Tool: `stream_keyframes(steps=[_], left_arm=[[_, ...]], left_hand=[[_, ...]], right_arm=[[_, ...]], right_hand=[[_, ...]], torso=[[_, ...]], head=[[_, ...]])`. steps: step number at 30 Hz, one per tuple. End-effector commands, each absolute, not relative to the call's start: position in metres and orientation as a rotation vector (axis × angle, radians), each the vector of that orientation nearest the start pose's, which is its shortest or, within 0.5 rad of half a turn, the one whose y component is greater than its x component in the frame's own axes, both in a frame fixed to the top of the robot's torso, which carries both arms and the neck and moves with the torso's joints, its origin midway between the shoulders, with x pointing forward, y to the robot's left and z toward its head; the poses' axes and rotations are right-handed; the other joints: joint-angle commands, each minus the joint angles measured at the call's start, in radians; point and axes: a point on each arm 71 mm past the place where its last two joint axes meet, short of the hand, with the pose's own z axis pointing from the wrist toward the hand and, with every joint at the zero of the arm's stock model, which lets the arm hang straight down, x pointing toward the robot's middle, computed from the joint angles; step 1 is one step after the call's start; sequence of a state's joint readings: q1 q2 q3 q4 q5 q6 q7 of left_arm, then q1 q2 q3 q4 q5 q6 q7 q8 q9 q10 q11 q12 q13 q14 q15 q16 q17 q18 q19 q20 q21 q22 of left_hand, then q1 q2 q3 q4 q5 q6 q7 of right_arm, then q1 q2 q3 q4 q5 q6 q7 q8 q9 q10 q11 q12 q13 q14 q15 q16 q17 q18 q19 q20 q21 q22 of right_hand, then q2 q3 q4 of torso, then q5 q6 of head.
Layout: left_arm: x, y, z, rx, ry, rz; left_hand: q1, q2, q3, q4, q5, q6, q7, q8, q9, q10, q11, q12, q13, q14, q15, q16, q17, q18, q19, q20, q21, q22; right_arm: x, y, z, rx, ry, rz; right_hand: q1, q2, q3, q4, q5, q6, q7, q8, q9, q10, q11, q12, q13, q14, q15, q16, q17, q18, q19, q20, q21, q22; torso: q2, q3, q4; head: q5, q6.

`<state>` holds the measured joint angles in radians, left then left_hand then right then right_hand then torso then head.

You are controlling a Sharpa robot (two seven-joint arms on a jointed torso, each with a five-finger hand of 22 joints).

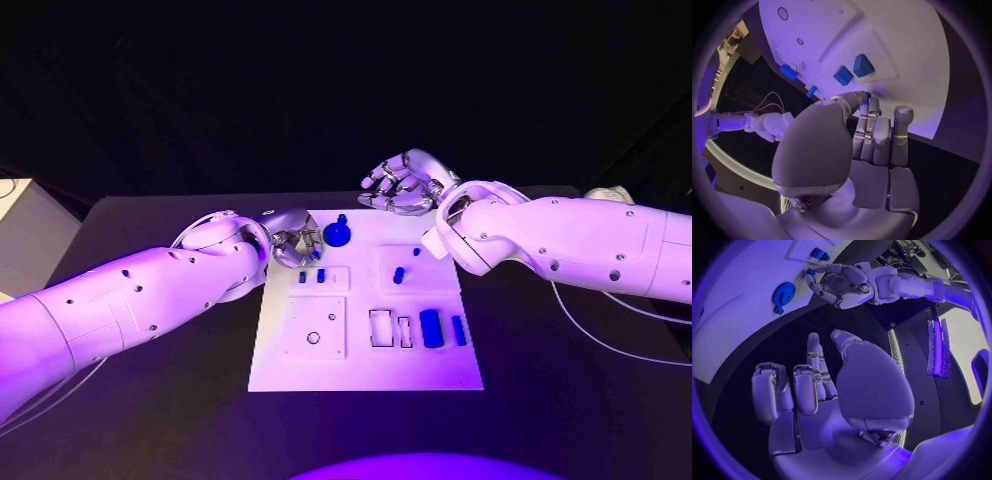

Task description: Assemble the parts on the task board

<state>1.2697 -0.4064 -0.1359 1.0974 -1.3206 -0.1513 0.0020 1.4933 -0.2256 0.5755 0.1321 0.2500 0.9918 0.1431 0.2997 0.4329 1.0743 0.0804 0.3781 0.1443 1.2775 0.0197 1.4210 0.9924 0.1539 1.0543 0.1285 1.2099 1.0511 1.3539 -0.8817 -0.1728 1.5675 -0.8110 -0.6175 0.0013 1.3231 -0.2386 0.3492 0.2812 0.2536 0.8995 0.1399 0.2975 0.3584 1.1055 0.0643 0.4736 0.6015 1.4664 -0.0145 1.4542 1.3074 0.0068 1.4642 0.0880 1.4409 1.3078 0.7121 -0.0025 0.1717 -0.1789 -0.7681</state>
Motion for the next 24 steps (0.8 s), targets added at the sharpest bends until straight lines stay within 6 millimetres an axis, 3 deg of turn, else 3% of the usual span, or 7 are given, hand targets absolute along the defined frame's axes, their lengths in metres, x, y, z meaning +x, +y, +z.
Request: stream_keyframes(steps=[1,24], left_arm=[[0.5398,0.0834,-0.2147,0.298,1.851,-0.747],[0.5377,0.087,-0.217,0.288,1.847,-0.755]], left_hand=[[-0.009,0.004,-0.002,-0.007,0.002,0.007,-0.004,0.007,0.002,0.006,0.002,-0.004,0.0,0.007,0.0,0.005,-0.001,-0.014,0.004,0.0,0.002,-0.001],[-0.014,0.001,-0.001,-0.014,0.001,-0.005,0.002,-0.006,0.001,0.001,0.008,-0.023,0.001,-0.007,0.004,0.0,-0.023,-0.012,-0.009,0.001,-0.009,-0.013]], right_arm=[[0.4917,-0.2235,-0.1469,0.433,1.506,0.877],[0.4915,-0.2255,-0.1467,0.439,1.504,0.875]], right_hand=[[-0.007,-0.002,0.006,0.0,-0.003,0.005,0.005,0.006,0.001,0.005,-0.001,-0.004,-0.003,0.062,0.001,-0.006,0.103,0.021,0.061,0.002,-0.003,0.214],[-0.008,-0.002,0.006,0.0,-0.003,0.005,0.004,0.006,0.002,0.007,-0.001,-0.006,-0.006,0.061,0.001,-0.008,0.101,0.021,0.061,0.002,-0.005,0.214]], torso=[[0.001,0.0001,0.0001],[-0.001,-0.0011,0.0009]], head=[[-0.002,-0.002],[-0.004,-0.004]])
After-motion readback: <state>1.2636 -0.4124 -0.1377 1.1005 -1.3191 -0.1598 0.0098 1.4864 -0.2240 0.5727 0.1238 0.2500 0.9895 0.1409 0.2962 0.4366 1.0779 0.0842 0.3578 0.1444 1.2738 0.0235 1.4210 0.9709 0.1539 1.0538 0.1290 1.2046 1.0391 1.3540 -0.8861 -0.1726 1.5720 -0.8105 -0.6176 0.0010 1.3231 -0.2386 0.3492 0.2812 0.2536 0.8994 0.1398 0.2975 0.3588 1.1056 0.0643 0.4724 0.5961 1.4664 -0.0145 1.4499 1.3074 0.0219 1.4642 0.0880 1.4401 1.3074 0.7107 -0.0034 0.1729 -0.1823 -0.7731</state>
